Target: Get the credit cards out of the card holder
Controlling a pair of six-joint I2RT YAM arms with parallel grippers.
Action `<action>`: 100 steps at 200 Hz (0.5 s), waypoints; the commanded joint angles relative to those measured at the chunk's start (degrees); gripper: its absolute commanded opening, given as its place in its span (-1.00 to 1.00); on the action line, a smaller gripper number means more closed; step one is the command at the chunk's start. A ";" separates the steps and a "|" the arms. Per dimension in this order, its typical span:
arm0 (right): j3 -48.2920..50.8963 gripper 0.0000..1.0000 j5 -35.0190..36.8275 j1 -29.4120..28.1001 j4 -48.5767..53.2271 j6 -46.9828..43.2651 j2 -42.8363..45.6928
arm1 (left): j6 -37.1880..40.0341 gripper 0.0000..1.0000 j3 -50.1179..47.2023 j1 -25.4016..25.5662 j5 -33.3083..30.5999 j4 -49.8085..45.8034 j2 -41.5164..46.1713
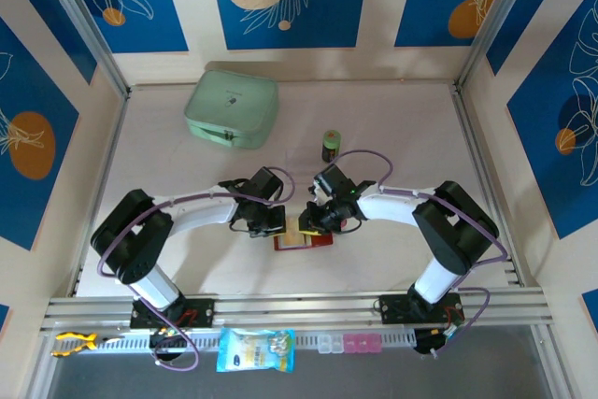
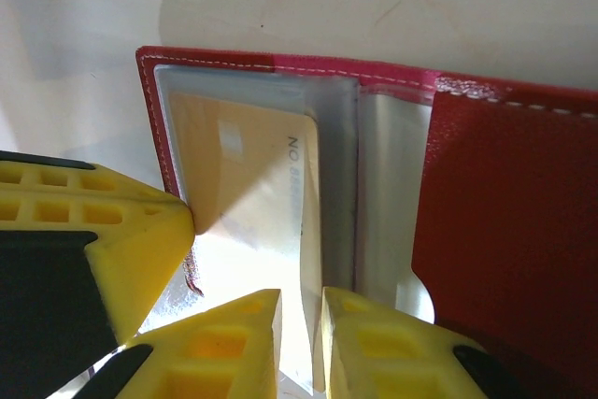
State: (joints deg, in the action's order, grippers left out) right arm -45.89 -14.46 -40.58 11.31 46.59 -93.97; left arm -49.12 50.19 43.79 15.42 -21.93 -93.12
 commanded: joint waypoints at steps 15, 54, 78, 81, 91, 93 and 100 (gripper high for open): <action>0.19 -0.55 -0.08 0.13 1.56 -0.35 0.13 | -0.01 -0.87 -0.63 0.30 0.14 -1.69 -0.30; -0.17 -0.52 0.66 0.26 2.47 -0.47 2.21 | -0.01 -0.87 -0.51 0.27 -0.04 -1.94 -0.31; -0.36 -0.56 -0.13 0.35 1.68 -0.40 2.10 | 0.00 -0.87 -0.39 0.26 -0.03 -1.97 -0.35; -0.42 -0.56 -0.21 0.37 1.62 -0.42 2.00 | 0.06 -0.87 -0.42 0.24 -0.04 -1.97 -0.38; -0.52 -0.56 -0.45 0.41 1.40 -0.27 1.75 | 0.08 -0.87 -0.29 0.28 -0.08 -1.98 -0.34; -0.52 -0.56 -0.54 0.41 1.34 -0.27 1.59 | 0.08 -0.87 -0.30 0.30 0.02 -2.02 -0.38; -0.52 -0.56 -0.99 0.49 1.01 -0.20 1.20 | 0.09 -0.87 -0.27 0.28 -0.03 -2.05 -0.35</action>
State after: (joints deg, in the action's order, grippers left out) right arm -45.89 -13.78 -40.47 12.21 46.59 -93.06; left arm -49.12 50.19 43.79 15.42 -21.93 -93.12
